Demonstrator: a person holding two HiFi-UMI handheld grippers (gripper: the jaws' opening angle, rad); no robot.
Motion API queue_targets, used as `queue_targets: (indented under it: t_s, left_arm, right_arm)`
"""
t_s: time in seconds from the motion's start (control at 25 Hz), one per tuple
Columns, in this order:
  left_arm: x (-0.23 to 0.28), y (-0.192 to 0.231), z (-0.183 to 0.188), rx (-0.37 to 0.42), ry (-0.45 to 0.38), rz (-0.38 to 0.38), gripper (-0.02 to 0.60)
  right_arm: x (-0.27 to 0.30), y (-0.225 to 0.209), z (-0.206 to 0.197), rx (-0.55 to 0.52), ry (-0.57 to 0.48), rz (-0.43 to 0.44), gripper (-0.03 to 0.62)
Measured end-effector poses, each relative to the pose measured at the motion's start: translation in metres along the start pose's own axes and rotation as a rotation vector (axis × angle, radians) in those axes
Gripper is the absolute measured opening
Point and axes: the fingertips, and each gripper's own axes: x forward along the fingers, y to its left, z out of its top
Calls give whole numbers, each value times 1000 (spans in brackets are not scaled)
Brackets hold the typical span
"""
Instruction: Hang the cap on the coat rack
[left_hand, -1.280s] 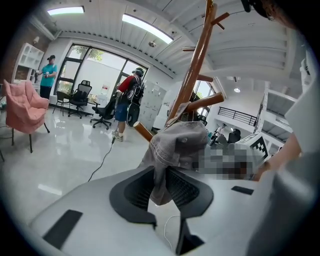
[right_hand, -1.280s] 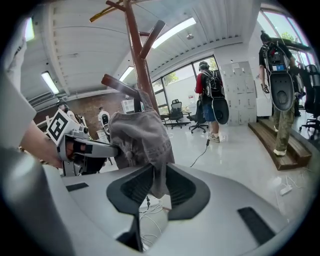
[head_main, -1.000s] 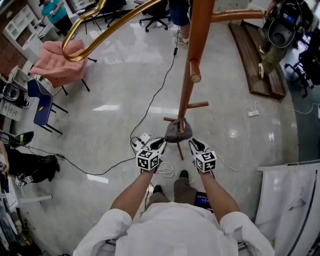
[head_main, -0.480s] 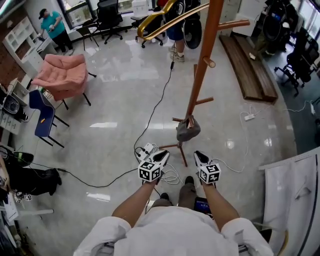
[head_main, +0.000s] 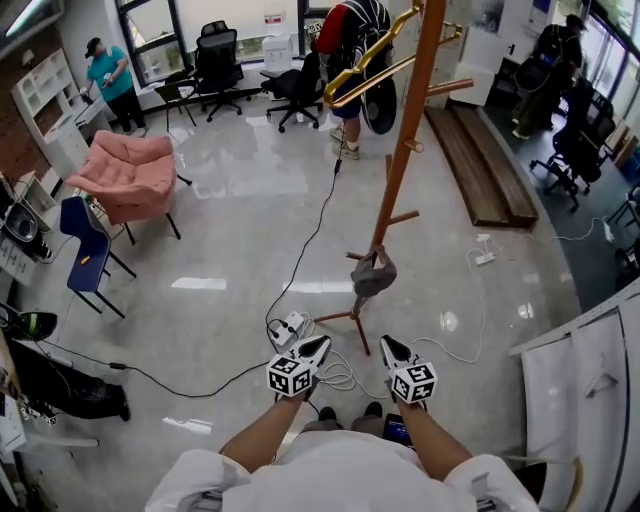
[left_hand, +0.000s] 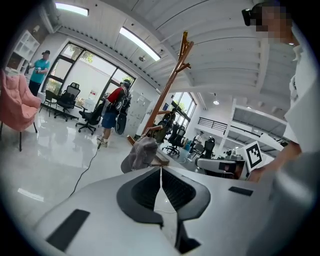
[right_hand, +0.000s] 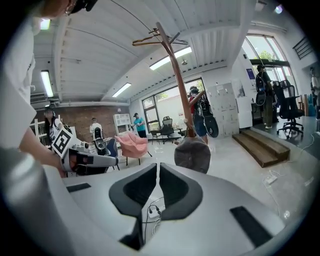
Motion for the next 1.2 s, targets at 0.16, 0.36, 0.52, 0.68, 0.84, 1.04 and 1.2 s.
queue_targets:
  t_s: [0.16,0.36,0.52,0.68,0.84,1.04,1.2]
  left_arm:
    - [-20,-19,3,-4,-37,-6,23]
    - [-44,-49,8,10,-76,-10,21]
    - [-58,-79,7,29,-94,2,20]
    - [-74,-115,-7,37,-100,18,18]
    - [-89,-151,-32,33,-96,34,18]
    - [-103,-191,-65,18,-74,42,18]
    - [-117,-213,-80,19,-54,50,18]
  right_arm:
    - [-23,17,10,-6,-34,16,34]
    - [-61,28,17,7,-84,32,32]
    - [-95,25,16,-5,-110,44,32]
    - [-138,26,11,-25,-122,48,32]
    - [-182,30,-3,-33,-126,45,31]
    - [-226,30,-27,-18,-119,35,31]
    - [-247,37,-40,9,-118,45,29]
